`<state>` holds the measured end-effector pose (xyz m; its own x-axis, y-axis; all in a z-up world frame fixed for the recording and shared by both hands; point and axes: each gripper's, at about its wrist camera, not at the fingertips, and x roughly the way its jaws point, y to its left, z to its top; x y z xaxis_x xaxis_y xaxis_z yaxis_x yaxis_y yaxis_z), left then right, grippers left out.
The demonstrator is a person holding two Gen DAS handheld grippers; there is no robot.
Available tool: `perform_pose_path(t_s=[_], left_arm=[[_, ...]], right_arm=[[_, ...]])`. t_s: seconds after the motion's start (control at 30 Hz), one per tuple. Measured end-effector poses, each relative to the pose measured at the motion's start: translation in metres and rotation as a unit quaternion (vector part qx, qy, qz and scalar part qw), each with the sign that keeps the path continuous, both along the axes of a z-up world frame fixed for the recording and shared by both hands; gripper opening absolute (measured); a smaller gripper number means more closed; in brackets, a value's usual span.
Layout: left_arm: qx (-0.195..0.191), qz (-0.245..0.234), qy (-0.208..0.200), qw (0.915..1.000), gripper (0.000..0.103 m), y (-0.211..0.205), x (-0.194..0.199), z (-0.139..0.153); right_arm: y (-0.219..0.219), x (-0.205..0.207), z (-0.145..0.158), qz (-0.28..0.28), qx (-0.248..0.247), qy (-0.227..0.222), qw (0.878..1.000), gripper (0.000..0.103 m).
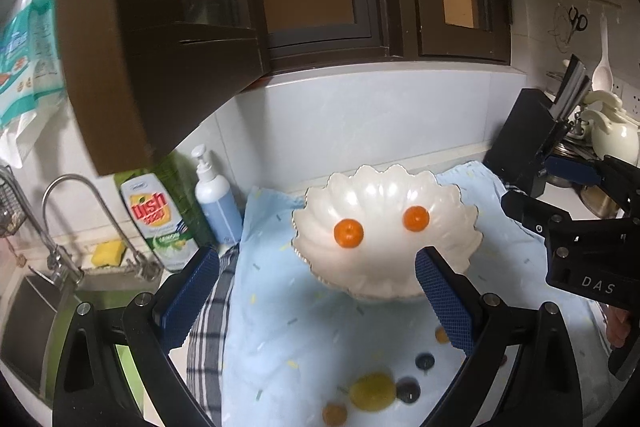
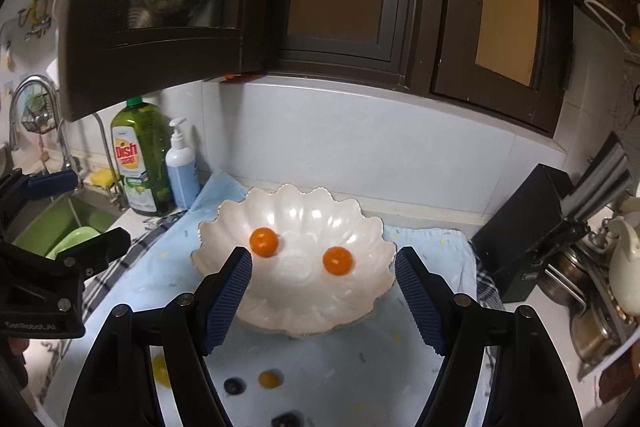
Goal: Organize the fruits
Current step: 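Withdraw both tools and move toward the remaining fruits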
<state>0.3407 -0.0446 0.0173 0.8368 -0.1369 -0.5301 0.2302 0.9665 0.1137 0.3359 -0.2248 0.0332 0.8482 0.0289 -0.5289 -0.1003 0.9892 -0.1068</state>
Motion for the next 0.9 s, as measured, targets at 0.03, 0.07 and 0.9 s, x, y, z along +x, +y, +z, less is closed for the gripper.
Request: perform_pose_path(t_s=[0.03, 0.07, 0.9], left_arm=[[0.001, 0.001, 0.000, 1.0000, 0.100, 0.002, -0.005, 0.000], [0.002, 0.001, 0.001, 1.0000, 0.100, 0.004, -0.010, -0.001], [-0.011, 0.010, 0.074, 0.9971, 0.100, 0.035, -0.092, -0.058]], right_arm=[[0.002, -0.005, -0.001, 0.001, 0.000, -0.001, 1.000, 0.075], [0.004, -0.009, -0.002, 0.002, -0.001, 0.001, 1.000, 0.075], [0.025, -0.087, -0.055, -0.004, 0.030, 0.053, 0.998, 0.075]])
